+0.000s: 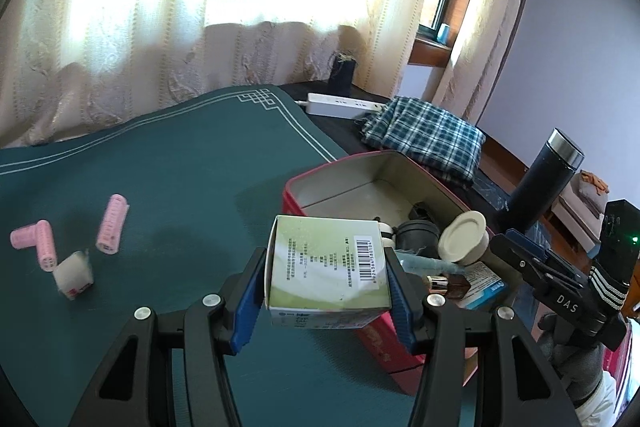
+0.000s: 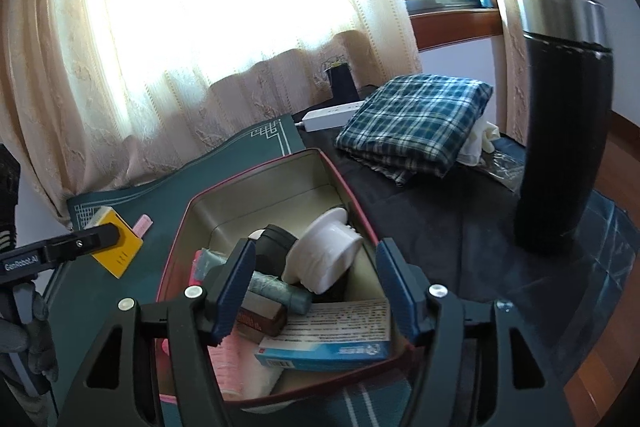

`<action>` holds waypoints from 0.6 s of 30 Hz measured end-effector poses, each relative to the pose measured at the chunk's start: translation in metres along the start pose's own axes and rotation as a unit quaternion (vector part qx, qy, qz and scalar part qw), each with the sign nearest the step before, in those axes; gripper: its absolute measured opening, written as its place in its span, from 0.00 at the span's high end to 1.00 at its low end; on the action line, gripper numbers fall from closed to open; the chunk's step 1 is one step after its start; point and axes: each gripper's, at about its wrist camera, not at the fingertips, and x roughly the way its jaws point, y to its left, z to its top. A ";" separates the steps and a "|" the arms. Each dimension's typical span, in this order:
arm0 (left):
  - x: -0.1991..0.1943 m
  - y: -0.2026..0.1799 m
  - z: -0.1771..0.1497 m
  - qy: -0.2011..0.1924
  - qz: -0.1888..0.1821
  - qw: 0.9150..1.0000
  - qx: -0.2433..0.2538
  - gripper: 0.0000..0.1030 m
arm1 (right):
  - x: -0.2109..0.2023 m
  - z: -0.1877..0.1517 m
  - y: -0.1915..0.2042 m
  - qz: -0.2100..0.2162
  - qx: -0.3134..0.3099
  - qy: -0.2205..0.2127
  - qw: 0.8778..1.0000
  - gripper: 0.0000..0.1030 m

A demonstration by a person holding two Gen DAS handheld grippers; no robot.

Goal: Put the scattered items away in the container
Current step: 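Carry the box with the left gripper while the right gripper carries the cup to the tin, then lower the box and cup into the tin and open both grippers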

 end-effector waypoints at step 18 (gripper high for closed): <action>0.039 -0.061 0.018 0.016 -0.051 0.998 0.033 0.18 | -0.018 -0.004 -0.033 -0.009 0.039 -0.008 0.999 0.35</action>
